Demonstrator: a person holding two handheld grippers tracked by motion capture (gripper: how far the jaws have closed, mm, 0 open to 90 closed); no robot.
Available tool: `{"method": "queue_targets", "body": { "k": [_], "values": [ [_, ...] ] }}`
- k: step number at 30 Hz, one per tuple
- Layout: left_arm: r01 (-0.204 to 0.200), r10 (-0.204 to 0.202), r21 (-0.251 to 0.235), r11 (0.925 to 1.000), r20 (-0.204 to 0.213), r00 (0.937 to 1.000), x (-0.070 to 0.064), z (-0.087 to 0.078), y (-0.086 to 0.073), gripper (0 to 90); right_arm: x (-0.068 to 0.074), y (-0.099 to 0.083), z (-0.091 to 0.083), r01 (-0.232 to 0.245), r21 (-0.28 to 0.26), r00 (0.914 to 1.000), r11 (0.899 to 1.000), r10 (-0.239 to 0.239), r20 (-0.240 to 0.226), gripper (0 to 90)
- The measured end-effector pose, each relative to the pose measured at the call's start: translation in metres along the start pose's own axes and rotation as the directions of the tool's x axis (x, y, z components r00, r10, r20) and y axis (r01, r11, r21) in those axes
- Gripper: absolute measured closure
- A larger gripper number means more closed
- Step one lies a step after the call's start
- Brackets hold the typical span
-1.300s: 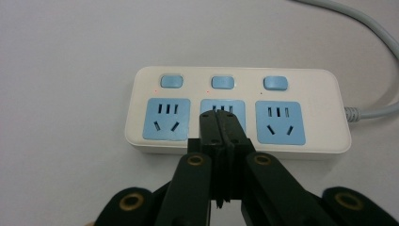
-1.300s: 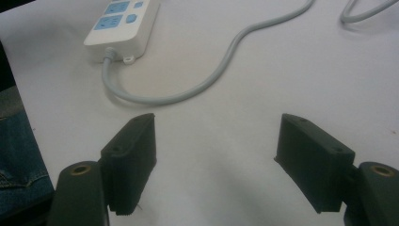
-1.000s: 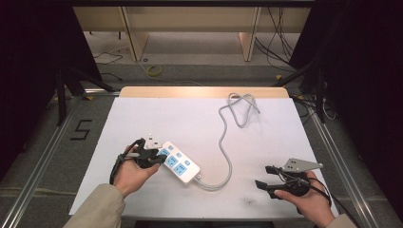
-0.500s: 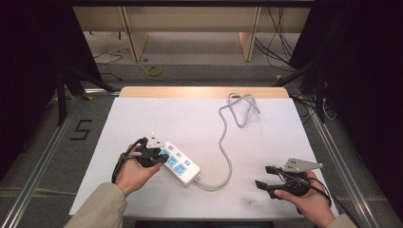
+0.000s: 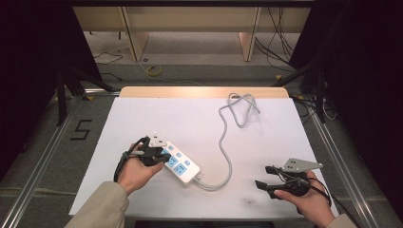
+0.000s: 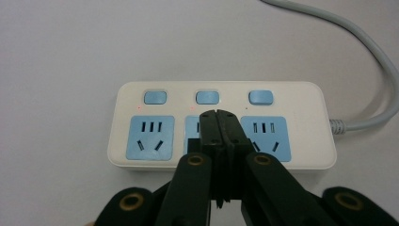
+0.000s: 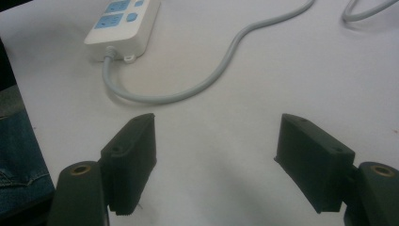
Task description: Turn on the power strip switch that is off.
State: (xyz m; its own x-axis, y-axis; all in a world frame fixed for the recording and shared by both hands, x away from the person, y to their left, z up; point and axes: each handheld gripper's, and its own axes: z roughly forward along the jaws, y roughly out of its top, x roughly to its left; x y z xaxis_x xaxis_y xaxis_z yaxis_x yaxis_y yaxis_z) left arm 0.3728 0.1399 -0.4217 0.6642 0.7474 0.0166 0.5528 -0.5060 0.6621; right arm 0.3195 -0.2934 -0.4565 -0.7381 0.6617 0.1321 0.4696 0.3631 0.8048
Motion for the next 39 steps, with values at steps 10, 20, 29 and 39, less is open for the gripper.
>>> {"method": "queue_targets", "body": {
  "k": [10, 20, 29, 39],
  "values": [
    [-0.010, 0.010, 0.006, 0.9999, 0.006, 0.9999, -0.0020, 0.0021, 0.0031, 89.9, 0.0000, 0.0000, 0.0000, 0.000, -0.001, 1.0000, 1.000, 0.000, -0.001, 29.3],
    [-0.018, 0.018, 0.011, 0.9998, 0.010, 0.9998, -0.0041, 0.0047, 0.0066, 89.9, 0.0000, -0.0001, 0.0000, 0.000, 0.000, 1.0000, 1.000, 0.000, -0.001, 29.3],
    [-0.023, 0.022, 0.012, 0.9997, 0.012, 0.9997, -0.0050, 0.0068, 0.0086, 89.9, 0.0000, -0.0001, 0.0002, 0.000, 0.000, 1.0000, 1.000, 0.000, -0.002, 29.3],
    [-0.027, 0.027, 0.021, 0.9994, 0.017, 0.9995, -0.0059, 0.0082, 0.0102, 89.9, 0.0000, -0.0003, 0.0004, 0.002, 0.002, 1.0000, 1.000, -0.002, -0.001, 29.3]
  ]
}}
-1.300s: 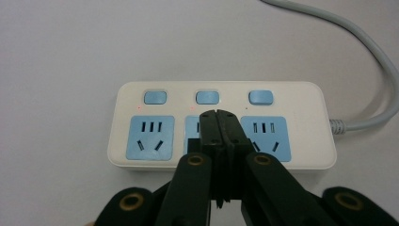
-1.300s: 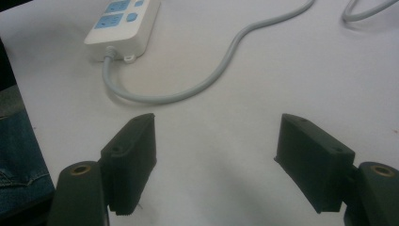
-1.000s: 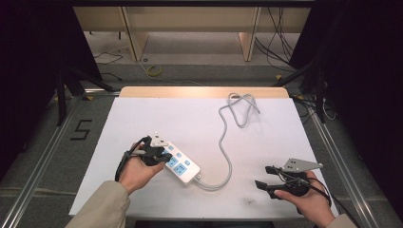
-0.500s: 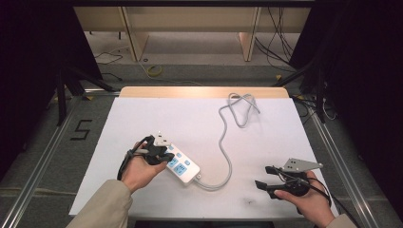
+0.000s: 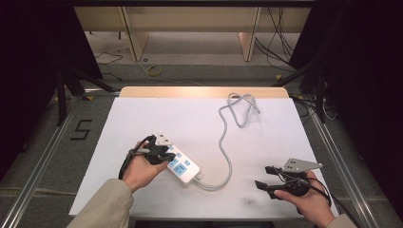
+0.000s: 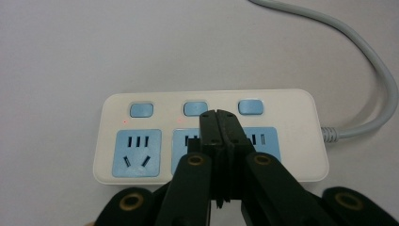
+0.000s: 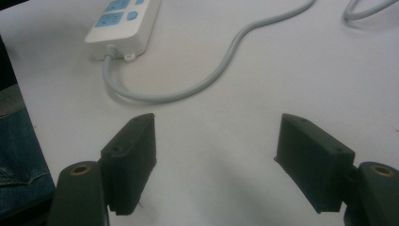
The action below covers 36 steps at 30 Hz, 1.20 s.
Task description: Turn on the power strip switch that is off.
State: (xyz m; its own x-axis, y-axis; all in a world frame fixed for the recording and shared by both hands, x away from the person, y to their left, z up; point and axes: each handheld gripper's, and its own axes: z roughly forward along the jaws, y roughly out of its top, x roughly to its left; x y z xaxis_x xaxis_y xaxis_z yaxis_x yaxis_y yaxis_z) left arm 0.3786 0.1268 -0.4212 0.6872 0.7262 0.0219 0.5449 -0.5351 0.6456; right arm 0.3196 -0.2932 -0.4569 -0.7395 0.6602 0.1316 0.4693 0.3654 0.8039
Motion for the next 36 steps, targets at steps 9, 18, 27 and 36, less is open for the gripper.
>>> {"method": "queue_targets", "body": {
  "k": [9, 18, 27, 36],
  "values": [
    [0.000, 0.000, 0.003, 1.0000, 0.003, 1.0000, -0.001, 0.002, 0.001, 89.9, 0.000, 0.000, -0.001, -0.003, 0.006, 1.0000, 1.000, 0.003, 0.001, 29.3],
    [-0.010, 0.010, 0.010, 0.9999, 0.014, 0.9999, -0.002, 0.006, 0.004, 89.9, 0.000, -0.002, -0.002, -0.004, 0.005, 1.0000, 1.000, 0.004, 0.004, 29.3],
    [-0.021, 0.021, 0.021, 0.9996, 0.022, 0.9995, -0.005, 0.009, 0.009, 89.9, 0.001, -0.003, -0.003, -0.007, 0.005, 0.9999, 1.000, 0.007, 0.007, 29.3],
    [-0.033, 0.033, 0.027, 0.9991, 0.028, 0.9991, -0.007, 0.013, 0.014, 89.9, 0.001, -0.004, -0.004, -0.008, 0.007, 0.9999, 1.000, 0.008, 0.009, 29.3]
  ]
}}
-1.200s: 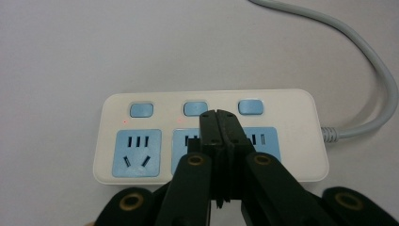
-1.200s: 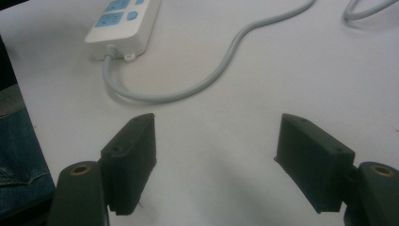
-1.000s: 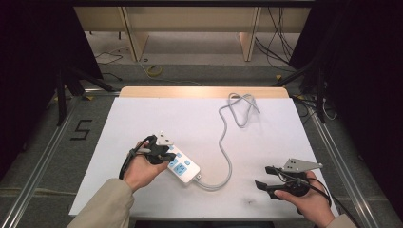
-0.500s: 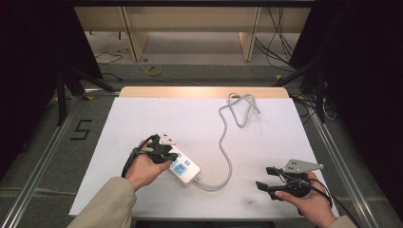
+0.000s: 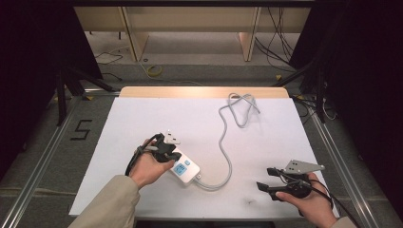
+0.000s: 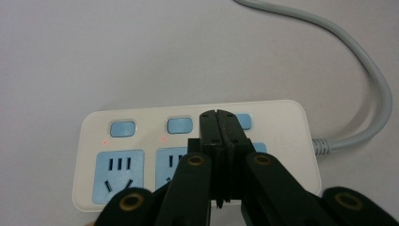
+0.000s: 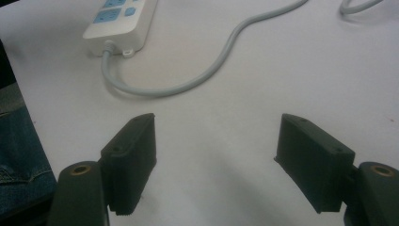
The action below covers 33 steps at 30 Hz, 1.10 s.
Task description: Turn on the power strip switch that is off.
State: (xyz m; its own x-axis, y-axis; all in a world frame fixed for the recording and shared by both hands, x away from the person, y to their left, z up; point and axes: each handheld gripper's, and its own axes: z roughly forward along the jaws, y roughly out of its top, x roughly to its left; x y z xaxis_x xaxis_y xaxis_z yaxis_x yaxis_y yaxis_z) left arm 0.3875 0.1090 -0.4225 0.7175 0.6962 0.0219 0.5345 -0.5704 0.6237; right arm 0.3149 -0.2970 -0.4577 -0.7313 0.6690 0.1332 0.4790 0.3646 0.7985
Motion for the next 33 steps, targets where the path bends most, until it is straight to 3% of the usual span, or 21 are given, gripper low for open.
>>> {"method": "queue_targets", "body": {
  "k": [33],
  "values": [
    [-0.033, 0.032, 0.034, 0.9989, 0.031, 0.9990, -0.009, 0.015, 0.012, 89.9, -0.003, 0.011, 0.021, 0.018, 0.025, 0.9998, 1.000, -0.018, -0.013, 29.3]
  ]
}}
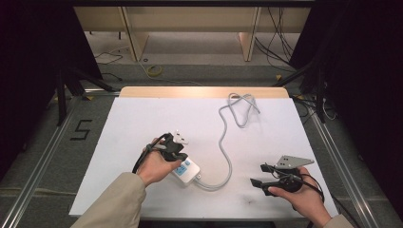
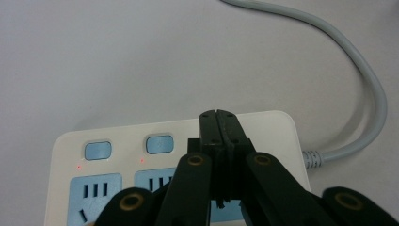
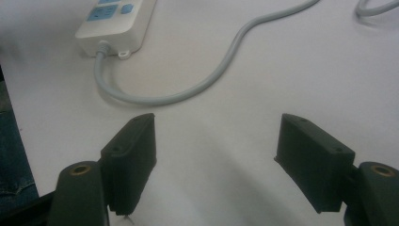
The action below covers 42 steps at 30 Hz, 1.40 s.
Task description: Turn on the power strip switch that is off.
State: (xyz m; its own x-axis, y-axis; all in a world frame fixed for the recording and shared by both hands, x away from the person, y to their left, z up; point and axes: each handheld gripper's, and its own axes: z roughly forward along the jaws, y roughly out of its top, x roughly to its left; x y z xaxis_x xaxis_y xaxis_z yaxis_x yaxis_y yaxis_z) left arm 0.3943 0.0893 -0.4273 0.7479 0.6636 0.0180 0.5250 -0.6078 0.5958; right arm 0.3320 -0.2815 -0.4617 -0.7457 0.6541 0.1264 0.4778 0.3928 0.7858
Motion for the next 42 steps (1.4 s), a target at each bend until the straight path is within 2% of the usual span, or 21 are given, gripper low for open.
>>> {"method": "queue_targets", "body": {
  "k": [42],
  "values": [
    [-0.027, 0.026, 0.058, 0.9980, 0.019, 0.9995, -0.005, 0.016, 0.012, 89.9, 0.000, 0.001, 0.002, 0.002, 0.006, 1.0000, 1.000, -0.002, -0.009, 29.3]
  ]
}}
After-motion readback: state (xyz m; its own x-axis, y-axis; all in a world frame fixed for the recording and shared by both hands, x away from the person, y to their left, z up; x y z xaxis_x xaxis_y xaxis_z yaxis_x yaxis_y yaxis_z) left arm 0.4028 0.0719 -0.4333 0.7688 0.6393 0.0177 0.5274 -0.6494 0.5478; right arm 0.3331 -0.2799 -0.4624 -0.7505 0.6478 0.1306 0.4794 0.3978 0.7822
